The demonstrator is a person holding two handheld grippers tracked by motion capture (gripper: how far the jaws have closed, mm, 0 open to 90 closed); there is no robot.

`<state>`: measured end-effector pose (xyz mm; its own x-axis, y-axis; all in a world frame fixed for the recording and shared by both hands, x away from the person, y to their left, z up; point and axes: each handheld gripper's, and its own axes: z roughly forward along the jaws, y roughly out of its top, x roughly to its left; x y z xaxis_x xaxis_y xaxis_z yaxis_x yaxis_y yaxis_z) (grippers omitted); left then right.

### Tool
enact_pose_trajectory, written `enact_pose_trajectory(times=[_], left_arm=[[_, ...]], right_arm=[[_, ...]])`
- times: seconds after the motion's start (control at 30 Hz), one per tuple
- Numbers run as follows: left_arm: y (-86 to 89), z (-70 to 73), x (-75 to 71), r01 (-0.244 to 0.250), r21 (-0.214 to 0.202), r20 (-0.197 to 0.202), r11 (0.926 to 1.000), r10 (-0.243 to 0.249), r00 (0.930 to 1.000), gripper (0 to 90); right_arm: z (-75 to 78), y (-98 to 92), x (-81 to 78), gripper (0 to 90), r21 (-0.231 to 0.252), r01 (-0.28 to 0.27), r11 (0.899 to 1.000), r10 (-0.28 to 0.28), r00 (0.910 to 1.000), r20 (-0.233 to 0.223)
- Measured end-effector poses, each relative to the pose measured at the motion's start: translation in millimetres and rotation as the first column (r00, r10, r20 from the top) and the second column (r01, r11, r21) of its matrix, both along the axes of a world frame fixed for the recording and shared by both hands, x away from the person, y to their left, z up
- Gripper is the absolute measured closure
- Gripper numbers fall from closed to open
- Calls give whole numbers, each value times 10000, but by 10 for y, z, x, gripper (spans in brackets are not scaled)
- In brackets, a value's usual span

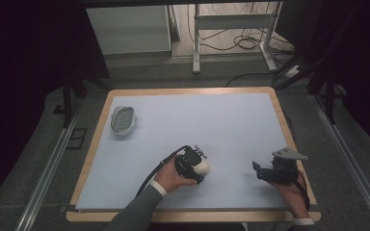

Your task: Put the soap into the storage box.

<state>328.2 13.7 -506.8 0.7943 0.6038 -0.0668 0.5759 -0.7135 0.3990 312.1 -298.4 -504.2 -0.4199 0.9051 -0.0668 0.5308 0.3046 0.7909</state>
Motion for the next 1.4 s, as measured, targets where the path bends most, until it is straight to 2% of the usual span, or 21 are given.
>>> enact_pose_trajectory(times=[0.1,0.2,0.47,0.67,0.9,1.13,1.4], left_arm=[[8,2,-18,-37,120,103,9999,36,9999,409],[17,7,-19,-6,149,159,9999,4,9999,464],[73,31,9,142,-42,29,9999,-141,9999,493],[178,124,26,48,-412,73,9991,-45,10000,493],[331,266,36,-159,-672,259,9976,177,9995,493],[480,342,73,-584,-923,511,9940,633,9967,493],[645,409,111,-887,-1068,541,9903,949,9940,494]], right_arm=[[1,-5,0,87,3,11,10000,-11,10000,6],[-2,-8,2,87,7,33,10000,-33,10000,-9],[7,-17,-1,88,0,32,10000,-32,10000,19],[5,-26,0,87,19,56,10000,-56,10000,17],[6,-28,0,87,18,123,9999,-123,9999,36],[6,-31,2,87,36,122,9999,-122,9999,24],[7,-34,0,87,51,146,9999,-146,9999,34]])
